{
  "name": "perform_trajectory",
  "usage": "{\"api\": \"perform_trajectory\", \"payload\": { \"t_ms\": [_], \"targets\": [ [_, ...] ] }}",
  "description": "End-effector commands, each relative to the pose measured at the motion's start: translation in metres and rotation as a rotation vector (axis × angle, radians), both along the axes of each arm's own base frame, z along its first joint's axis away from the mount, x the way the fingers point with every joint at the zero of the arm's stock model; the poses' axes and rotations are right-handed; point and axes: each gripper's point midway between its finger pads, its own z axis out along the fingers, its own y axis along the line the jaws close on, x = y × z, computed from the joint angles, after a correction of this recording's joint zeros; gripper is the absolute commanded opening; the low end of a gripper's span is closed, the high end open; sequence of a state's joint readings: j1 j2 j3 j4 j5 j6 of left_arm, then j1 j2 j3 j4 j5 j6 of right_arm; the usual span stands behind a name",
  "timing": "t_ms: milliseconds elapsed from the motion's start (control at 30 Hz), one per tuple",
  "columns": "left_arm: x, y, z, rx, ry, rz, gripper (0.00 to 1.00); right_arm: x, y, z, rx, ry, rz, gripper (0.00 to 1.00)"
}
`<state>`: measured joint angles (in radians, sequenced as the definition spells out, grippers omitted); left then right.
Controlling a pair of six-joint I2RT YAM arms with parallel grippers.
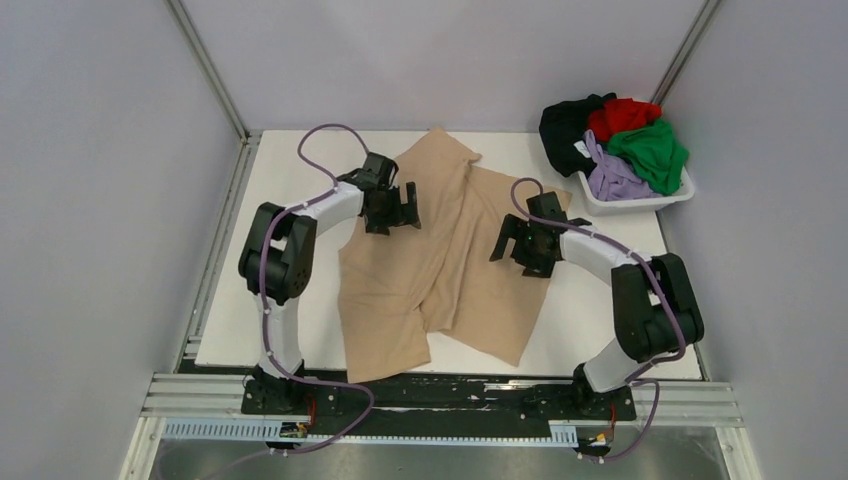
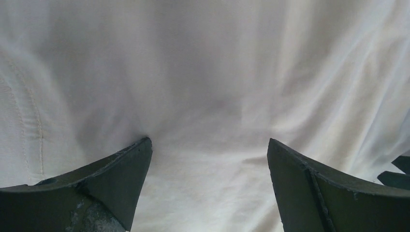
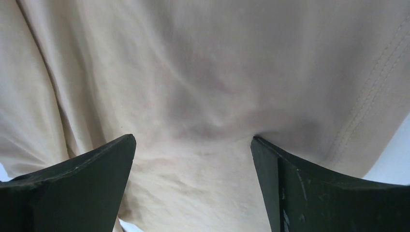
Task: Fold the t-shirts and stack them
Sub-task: Flatten out the tshirt
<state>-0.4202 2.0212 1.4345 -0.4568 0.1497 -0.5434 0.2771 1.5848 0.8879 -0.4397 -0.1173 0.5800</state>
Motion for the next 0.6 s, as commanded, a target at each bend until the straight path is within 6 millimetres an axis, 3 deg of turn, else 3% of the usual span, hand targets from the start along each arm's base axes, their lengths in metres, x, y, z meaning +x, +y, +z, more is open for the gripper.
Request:
{"api": "perform_trajectory", "payload": {
  "t_ms": [0, 133, 233, 400, 567],
  "targets": [
    [-0.019, 0.075, -0.046, 0.137, 0.152, 0.157, 1.00, 0.022, -0.017, -0.010, -0.042, -0.005, -0.039, 1.00],
    [-0.036, 0.110, -0.046, 0.155, 0.184, 0.240, 1.00, 0.035, -0.025, -0.013, -0.065, 0.012, -0.044, 1.00],
    [-0.040, 0.135, -0.029, 0.149, 0.147, 0.309, 1.00, 0.047, -0.026, -0.013, -0.075, 0.017, -0.039, 1.00],
    [-0.055, 0.171, -0.018, 0.230, 0.121, 0.383, 1.00, 0.057, -0.036, -0.018, -0.123, 0.039, -0.049, 1.00],
    [-0.053, 0.175, -0.014, 0.222, 0.107, 0.374, 1.00, 0.070, -0.050, -0.009, -0.127, 0.010, -0.072, 1.00]
  ]
}}
